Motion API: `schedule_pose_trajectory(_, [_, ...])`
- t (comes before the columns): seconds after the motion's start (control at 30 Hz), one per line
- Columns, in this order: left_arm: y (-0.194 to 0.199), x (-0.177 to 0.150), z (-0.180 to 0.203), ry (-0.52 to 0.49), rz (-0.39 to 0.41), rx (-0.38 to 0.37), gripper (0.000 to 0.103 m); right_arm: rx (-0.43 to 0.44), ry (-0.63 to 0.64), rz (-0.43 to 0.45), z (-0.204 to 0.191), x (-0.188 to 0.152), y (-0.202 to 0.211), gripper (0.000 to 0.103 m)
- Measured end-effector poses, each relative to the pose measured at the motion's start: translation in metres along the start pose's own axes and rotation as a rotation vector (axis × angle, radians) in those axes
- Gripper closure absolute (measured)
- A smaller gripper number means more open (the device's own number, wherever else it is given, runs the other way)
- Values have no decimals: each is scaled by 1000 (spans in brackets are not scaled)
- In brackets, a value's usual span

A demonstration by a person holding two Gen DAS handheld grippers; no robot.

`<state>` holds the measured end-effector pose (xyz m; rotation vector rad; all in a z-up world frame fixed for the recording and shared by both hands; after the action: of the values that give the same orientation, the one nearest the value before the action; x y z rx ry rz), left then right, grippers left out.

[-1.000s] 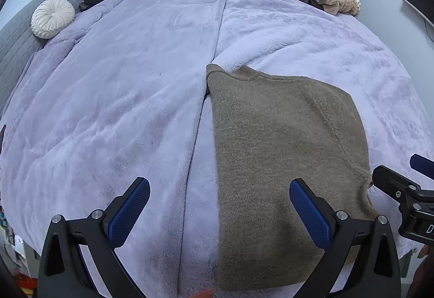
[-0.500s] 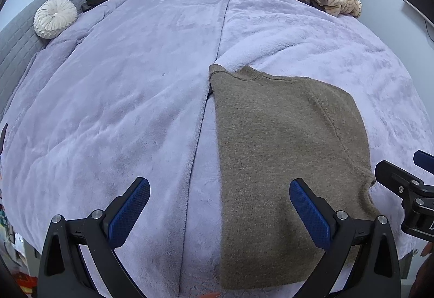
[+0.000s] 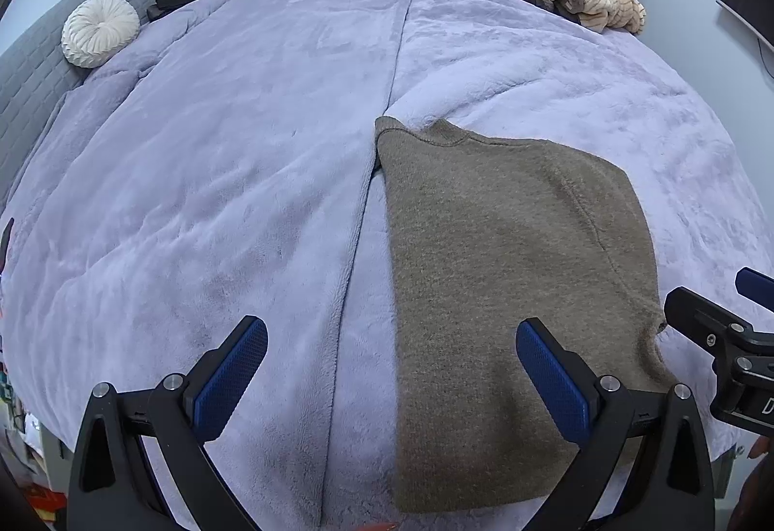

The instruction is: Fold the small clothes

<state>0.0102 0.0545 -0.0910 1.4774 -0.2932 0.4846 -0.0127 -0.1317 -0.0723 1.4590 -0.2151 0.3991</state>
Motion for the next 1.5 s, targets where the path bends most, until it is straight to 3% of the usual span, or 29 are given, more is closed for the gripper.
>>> schedule_pose_trajectory(1.5, [-5, 1, 5, -4, 5, 22, 0, 20, 1, -9, -1, 0, -11, 0])
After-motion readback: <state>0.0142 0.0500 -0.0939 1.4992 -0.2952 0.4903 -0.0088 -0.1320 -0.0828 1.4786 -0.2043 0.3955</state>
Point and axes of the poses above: each gripper's, at about its wrist camera, not at the fingertips, and y roughly against the way its jaws point, z to its right, x to its top, the point moved 8 cm from there along -y, roughly the way its jaws point, and after that the axes turned 13 degrees about y, right-handed, at the moved point
